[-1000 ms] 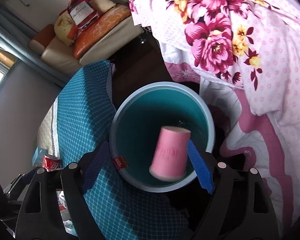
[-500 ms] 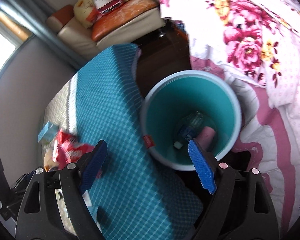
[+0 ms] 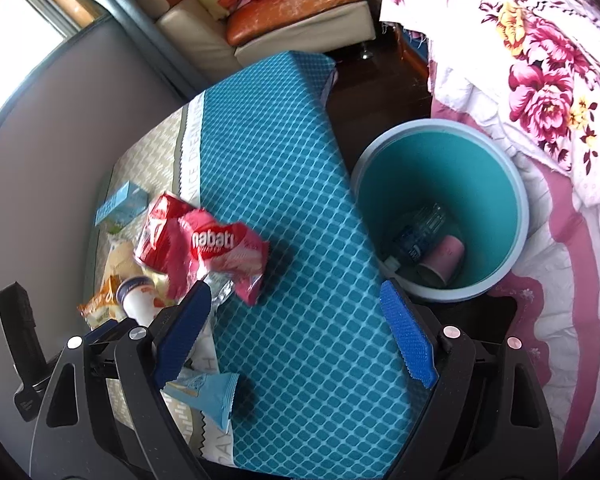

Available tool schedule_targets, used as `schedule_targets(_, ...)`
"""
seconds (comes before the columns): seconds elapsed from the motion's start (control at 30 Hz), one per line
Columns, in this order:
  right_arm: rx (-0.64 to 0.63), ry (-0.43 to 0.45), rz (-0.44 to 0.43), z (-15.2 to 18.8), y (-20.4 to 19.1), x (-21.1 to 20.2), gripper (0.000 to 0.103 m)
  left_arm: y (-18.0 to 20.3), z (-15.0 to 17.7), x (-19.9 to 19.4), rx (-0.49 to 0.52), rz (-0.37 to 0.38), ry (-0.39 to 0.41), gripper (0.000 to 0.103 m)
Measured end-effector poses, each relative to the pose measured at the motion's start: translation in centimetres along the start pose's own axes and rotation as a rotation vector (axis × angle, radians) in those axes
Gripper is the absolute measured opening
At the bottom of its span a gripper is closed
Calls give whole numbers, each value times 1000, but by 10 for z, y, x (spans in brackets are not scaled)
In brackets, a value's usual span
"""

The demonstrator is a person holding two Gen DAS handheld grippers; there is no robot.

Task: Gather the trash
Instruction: 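Grasp the white ALDI cup with left while right grasps the red Coca-Cola can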

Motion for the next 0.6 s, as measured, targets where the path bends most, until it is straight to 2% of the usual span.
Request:
schedule_targets(0.4, 9, -30, -15, 6, 1, 12, 82, -1, 0, 27, -71, -29, -24, 85)
schedule_targets(0.53, 21, -38, -15, 6, 6, 16, 82, -4, 3, 38, -91, -20, -46, 70)
schedule_targets(0.6, 28, -42, -16, 7, 9, 18, 82, -4, 3, 41, -92, -17, -48, 69)
Point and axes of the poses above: each gripper's, at about its wrist camera, not at the fingertips, and x roughly the way its jaws point, y to its right, z to its underside, the point moved 3 cm from there along x, roughly the way its jaws point, and after that the axes turned 10 degrees about -x, right-handed, at the moved point
